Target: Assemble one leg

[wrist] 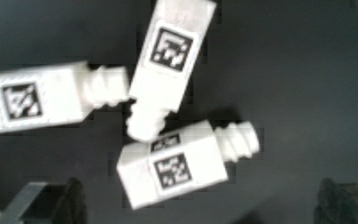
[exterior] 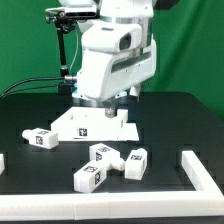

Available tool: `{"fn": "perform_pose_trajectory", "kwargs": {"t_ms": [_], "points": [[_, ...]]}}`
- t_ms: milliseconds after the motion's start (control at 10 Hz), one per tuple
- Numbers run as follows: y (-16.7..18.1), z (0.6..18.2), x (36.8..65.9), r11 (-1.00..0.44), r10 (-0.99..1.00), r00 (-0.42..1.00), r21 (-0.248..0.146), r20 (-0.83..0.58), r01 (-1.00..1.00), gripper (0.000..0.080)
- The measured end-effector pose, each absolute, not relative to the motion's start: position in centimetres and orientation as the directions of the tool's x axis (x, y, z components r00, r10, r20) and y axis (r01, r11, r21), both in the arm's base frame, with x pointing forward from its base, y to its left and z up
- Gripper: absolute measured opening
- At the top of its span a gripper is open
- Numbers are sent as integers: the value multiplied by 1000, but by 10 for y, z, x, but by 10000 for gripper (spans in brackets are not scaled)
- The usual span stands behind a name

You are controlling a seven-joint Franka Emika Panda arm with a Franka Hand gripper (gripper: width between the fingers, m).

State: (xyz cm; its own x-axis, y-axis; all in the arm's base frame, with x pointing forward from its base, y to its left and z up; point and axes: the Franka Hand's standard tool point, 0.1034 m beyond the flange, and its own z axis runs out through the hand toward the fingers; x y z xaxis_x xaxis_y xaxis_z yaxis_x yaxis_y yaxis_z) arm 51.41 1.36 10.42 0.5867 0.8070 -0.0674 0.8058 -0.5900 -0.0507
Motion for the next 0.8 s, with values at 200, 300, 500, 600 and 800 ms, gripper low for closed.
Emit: {"fn": "perform_pose_trajectory", "kwargs": {"t_ms": [200,300,500,600,800], "points": [[-8,90,526,-623,782,619,-56,-73,780,649],[-10,76,529,-614,789,612,-41,-55,788,649],[-17,54,525,-612,791,611,-36,-45,790,649],[-19,47,526,-608,794,607,-26,-35,794,649],[-23,33,521,-606,795,605,-30,-35,795,649]]}}
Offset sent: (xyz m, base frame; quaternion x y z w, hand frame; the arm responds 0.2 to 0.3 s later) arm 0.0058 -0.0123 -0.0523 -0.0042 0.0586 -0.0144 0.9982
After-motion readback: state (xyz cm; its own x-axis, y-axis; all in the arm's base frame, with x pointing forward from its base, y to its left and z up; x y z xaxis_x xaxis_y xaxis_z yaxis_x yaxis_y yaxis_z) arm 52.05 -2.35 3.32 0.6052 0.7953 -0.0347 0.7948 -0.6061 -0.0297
